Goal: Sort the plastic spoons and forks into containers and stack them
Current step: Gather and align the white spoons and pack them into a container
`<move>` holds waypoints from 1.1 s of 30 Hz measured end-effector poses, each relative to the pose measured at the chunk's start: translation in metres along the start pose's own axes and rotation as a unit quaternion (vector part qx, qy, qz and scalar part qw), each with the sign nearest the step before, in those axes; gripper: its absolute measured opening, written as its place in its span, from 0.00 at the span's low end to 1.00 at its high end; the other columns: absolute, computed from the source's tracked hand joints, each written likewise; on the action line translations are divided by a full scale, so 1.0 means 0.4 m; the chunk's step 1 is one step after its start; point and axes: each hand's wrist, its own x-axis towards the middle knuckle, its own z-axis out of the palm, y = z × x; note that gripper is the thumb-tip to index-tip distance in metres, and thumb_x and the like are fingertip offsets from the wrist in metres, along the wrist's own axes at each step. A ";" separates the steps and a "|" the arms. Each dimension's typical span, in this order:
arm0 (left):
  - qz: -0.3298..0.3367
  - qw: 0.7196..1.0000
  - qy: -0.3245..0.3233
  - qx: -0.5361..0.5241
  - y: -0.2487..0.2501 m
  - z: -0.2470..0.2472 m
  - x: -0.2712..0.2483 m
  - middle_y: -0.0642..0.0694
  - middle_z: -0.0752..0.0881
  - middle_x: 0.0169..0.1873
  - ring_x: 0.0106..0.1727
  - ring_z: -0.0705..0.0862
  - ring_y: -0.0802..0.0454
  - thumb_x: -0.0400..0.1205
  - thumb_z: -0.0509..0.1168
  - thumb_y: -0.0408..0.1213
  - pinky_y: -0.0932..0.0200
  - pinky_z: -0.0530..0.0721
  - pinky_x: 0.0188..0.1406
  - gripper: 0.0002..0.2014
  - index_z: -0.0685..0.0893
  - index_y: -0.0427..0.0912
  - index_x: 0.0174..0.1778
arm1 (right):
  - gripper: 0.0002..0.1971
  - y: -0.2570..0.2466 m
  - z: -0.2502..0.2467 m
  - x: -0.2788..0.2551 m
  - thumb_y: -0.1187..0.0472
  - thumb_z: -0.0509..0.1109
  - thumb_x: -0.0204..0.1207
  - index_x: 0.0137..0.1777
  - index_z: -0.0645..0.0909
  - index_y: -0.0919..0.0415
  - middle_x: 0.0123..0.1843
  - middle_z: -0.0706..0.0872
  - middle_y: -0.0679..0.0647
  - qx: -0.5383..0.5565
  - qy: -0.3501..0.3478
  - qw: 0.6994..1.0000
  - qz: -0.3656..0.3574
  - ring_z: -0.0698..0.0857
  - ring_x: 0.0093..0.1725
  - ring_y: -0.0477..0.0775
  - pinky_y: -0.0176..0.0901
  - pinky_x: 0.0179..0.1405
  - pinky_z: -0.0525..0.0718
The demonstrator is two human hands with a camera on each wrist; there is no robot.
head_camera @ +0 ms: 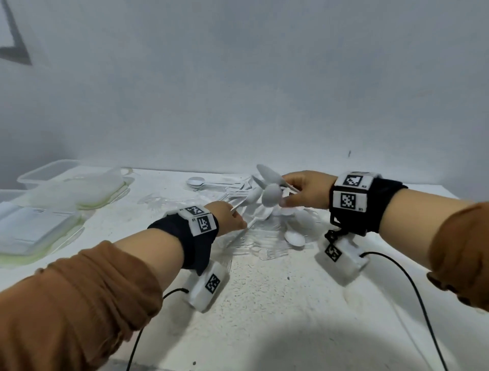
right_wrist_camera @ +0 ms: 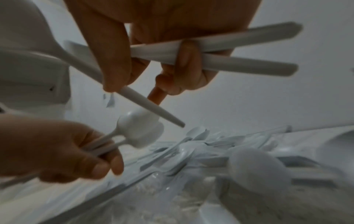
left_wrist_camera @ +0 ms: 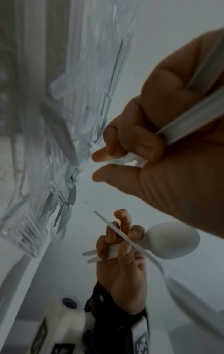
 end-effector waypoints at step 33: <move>0.002 0.991 -0.024 0.131 0.026 0.023 0.055 0.48 0.86 0.46 0.45 0.82 0.50 0.75 0.70 0.56 0.60 0.77 0.42 0.20 0.87 0.44 0.52 | 0.13 0.009 0.011 -0.015 0.69 0.50 0.80 0.55 0.74 0.60 0.27 0.72 0.54 0.221 0.127 0.950 0.182 0.67 0.22 0.51 0.39 0.22 0.62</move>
